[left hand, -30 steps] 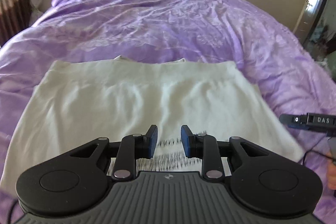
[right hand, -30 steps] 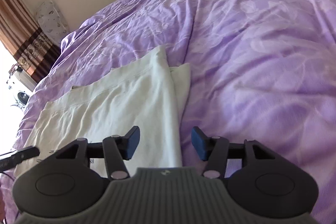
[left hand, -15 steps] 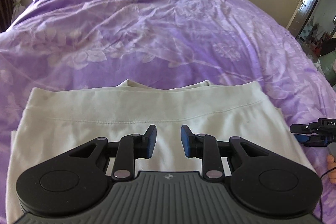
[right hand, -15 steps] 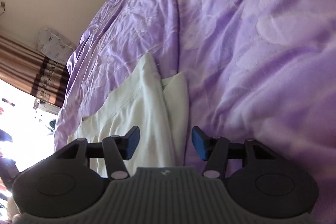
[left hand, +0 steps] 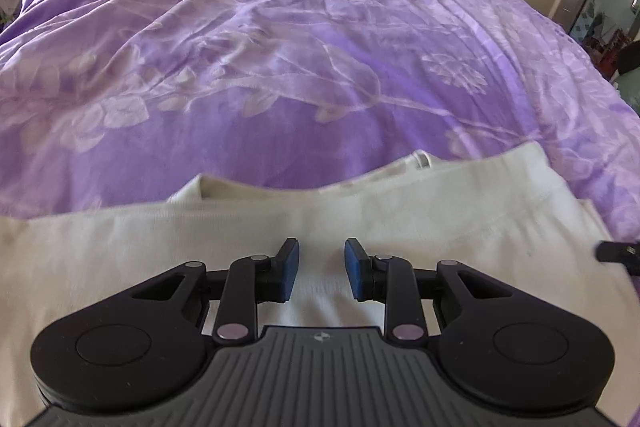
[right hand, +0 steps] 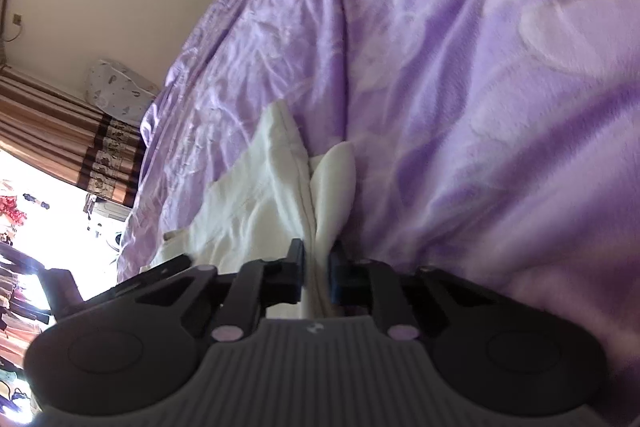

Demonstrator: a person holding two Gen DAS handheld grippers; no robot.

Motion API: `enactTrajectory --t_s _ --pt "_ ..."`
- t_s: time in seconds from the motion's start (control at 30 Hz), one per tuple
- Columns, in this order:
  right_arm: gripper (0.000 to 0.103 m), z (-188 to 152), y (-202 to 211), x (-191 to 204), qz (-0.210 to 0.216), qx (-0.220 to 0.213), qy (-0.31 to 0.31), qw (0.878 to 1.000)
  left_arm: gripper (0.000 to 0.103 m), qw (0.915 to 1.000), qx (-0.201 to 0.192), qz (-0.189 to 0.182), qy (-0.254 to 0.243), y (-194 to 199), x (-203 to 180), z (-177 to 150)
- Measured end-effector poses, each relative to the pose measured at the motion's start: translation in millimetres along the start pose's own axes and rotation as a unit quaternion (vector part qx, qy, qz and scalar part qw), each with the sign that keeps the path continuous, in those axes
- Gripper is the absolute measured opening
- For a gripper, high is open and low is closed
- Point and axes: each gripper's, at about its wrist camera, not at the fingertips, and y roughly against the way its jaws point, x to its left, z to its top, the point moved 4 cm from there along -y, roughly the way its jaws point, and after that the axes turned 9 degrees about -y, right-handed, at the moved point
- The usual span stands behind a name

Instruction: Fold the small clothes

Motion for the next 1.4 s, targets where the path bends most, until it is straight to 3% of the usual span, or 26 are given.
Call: enactTrajectory --t_s 0.2,0.33,0.47,0.67,0.83,1.0,1.2,1.4 --pt "0.004 -3.6 16.0 32.6 0.015 -0.009 0.035 0.999 0.032 0.9998 -0.014 -0.007 0.014 31.7 11.2 13.7" --pt "0.004 -7.6 24.5 71.4 0.014 -0.009 0.064 0.998 0.032 0.9989 -0.036 0.026 -0.018 86.6 26.5 18.5" --pt "0.003 -16.8 21.1 117.6 0.014 -0.006 0.078 0.997 0.032 0.9972 -0.052 0.052 -0.014 144.4 52.7 12.6" --pt "0.003 -46.7 -4.7 196.9 0.019 0.006 0.114 0.993 0.032 0.9933 -0.061 0.097 -0.017 214.9 95.2 -9.1" --pt "0.003 -81.2 -48.5 255.7 0.026 0.025 0.131 0.991 0.033 0.9909 -0.077 0.11 -0.004 257.8 135.4 -38.7" --pt "0.003 -121.2 -113.3 303.0 0.026 0.055 0.144 0.988 0.034 0.9906 -0.082 0.106 0.029 269.4 173.4 -76.0" --pt "0.003 -177.0 -190.0 328.9 0.012 0.102 0.148 0.984 0.034 0.9921 -0.077 0.084 0.052 258.0 198.0 -103.0" --pt "0.003 -203.5 -215.4 334.9 -0.007 0.114 0.166 0.98 0.034 0.9925 -0.086 0.061 0.061 250.4 204.2 -115.7"
